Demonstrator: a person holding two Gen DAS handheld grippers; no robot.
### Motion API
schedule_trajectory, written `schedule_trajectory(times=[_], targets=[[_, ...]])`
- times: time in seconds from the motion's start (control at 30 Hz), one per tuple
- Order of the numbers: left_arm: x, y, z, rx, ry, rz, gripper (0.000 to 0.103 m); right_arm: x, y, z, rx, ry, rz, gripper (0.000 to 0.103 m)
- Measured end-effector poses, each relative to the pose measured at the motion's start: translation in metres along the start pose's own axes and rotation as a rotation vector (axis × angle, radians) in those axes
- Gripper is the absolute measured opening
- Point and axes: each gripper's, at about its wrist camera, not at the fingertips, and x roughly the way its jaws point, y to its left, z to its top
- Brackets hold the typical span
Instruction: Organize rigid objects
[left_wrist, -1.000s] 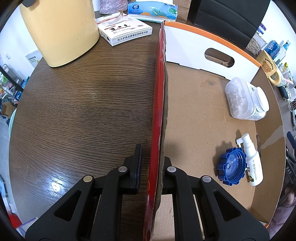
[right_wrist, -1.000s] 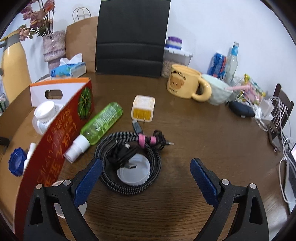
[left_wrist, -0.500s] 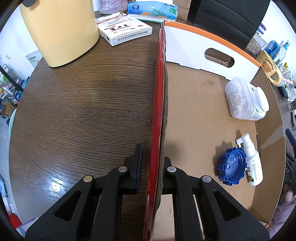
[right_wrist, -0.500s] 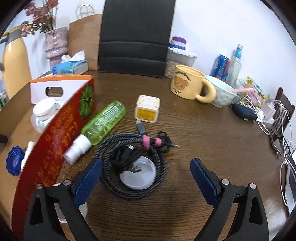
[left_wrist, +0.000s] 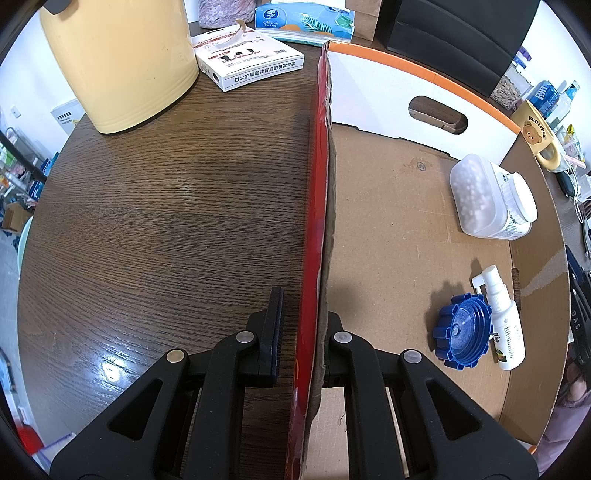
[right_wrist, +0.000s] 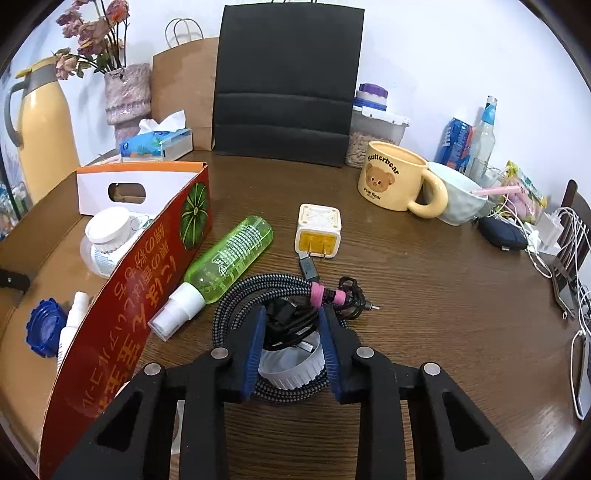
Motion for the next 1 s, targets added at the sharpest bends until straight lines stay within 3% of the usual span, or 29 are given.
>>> schedule_trajectory(times=[0.17,1.0], targets=[[0.0,0.001,0.0,0.0,0.0,0.0,0.007,-0.01,-0.001,0.0,0.021,-0.044,-0.005,0.01],[0.0,0.0,0.0,0.0,0.0,0.0,0.007,-0.055,0.001,0.013,0.068,-0.206,0.009,0.001]])
